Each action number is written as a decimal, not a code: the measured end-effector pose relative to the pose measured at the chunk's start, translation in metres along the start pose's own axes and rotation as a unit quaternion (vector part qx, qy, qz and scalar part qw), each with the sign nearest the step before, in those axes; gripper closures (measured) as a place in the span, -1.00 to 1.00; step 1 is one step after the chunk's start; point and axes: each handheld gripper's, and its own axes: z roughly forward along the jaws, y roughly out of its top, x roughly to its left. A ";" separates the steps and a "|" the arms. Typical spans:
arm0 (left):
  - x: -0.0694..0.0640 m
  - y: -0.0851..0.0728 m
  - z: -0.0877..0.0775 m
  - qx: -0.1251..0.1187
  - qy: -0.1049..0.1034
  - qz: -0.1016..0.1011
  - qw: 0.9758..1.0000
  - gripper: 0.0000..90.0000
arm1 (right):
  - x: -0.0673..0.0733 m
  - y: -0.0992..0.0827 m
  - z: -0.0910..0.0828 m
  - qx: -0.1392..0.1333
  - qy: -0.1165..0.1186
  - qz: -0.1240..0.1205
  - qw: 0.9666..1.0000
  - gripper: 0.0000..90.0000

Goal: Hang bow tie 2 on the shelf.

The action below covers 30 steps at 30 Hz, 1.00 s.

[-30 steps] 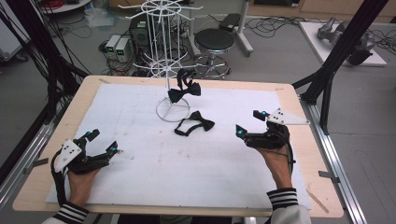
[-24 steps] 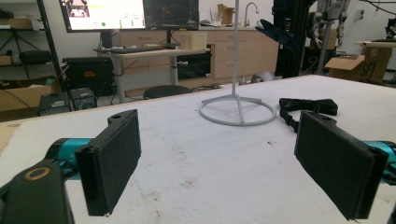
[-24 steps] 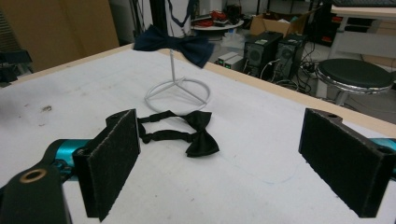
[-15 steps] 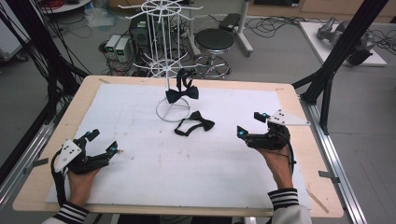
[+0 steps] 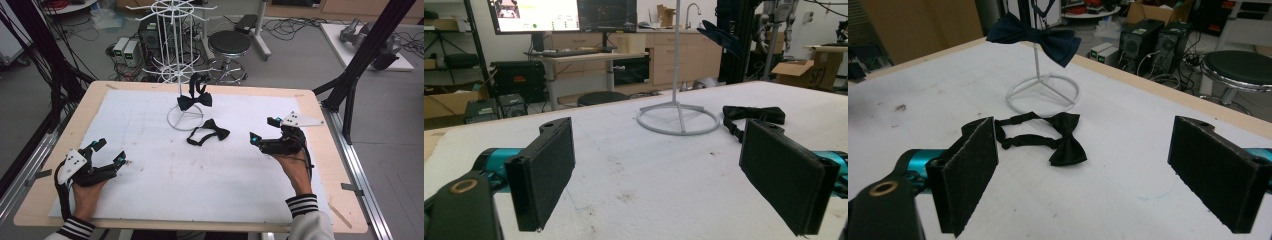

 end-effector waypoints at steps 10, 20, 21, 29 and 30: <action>0.000 0.000 0.000 0.002 0.001 0.000 1.000 -0.66 | -0.009 0.007 0.019 0.027 0.012 -0.012 0.999 -0.74; 0.000 0.000 0.000 0.002 0.001 0.000 1.000 -0.67 | -0.012 0.013 0.045 0.060 0.026 -0.022 0.998 -0.73; 0.000 0.000 0.000 0.002 0.001 0.000 1.000 -0.66 | -0.012 0.015 0.047 0.063 0.029 -0.024 0.997 -0.73; 0.000 0.000 0.000 0.001 0.002 0.000 1.000 -0.66 | -0.010 0.024 0.061 0.085 0.041 -0.037 0.995 -0.73; 0.000 0.000 0.000 0.001 0.002 0.000 1.000 -0.66 | -0.011 0.024 0.062 0.086 0.040 -0.039 0.995 -0.73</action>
